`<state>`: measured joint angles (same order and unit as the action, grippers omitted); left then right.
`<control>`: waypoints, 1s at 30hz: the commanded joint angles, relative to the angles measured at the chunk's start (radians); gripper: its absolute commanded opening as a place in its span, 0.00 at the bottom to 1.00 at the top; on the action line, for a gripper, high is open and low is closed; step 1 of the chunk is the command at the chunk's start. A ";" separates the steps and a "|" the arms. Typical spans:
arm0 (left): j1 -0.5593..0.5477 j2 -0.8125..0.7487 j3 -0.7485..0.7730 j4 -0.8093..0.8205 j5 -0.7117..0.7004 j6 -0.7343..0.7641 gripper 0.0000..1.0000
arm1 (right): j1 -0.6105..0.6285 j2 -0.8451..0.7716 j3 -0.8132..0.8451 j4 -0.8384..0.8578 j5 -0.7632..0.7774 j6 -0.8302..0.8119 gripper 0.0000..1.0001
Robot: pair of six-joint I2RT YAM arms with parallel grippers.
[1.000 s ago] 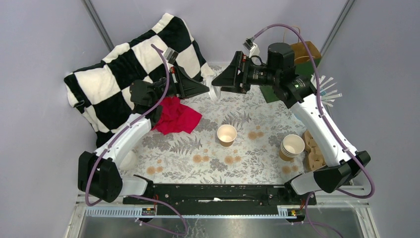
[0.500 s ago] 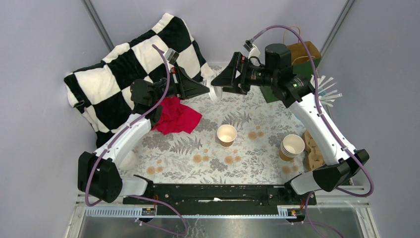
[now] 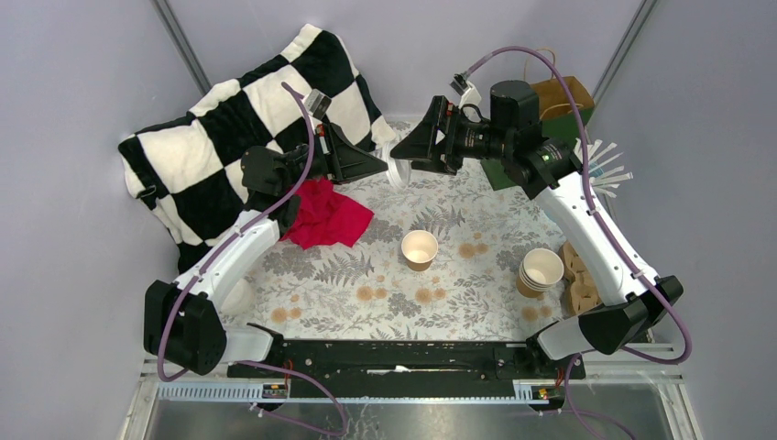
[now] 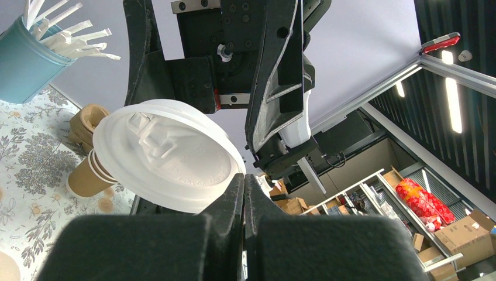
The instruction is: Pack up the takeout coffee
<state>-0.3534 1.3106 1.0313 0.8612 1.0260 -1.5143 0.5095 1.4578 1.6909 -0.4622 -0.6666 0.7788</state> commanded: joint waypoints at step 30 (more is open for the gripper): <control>-0.004 -0.025 0.026 -0.014 0.014 0.041 0.00 | 0.016 0.041 0.025 0.013 -0.037 -0.004 0.95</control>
<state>-0.3534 1.3106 1.0313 0.8146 1.0256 -1.4914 0.5125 1.4872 1.6901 -0.4622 -0.6746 0.7815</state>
